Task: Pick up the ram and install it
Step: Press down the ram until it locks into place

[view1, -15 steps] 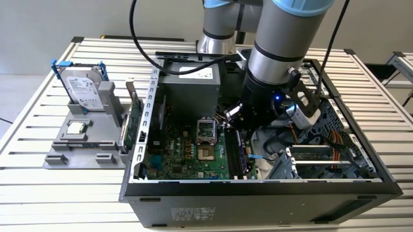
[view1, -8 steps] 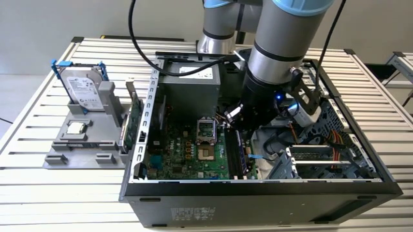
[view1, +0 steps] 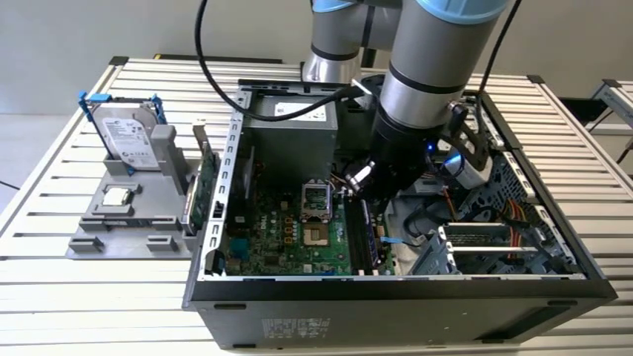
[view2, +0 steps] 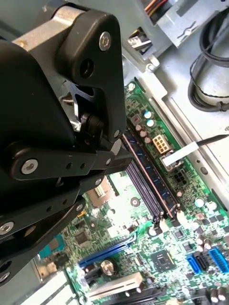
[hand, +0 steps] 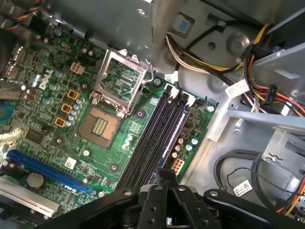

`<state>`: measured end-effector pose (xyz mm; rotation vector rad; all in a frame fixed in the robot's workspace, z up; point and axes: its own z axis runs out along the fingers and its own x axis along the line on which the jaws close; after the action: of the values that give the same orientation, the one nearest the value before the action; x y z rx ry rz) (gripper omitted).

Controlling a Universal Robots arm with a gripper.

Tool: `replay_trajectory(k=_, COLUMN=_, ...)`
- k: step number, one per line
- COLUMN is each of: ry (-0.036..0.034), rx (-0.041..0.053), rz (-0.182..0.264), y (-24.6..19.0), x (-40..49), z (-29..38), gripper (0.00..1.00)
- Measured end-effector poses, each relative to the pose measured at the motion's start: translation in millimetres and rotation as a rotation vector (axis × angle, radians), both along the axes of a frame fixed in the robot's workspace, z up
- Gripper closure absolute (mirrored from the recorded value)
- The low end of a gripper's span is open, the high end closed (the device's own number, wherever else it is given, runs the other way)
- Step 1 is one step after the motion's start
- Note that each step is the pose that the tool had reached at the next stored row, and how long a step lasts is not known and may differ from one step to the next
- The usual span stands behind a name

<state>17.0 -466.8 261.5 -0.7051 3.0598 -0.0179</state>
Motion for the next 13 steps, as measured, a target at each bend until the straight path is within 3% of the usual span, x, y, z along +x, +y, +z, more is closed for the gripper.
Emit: replay_trajectory(k=13, ry=0.0001, rx=-0.0001, rz=0.145, y=2.1, x=0.0, z=-0.6, gripper=1.00)
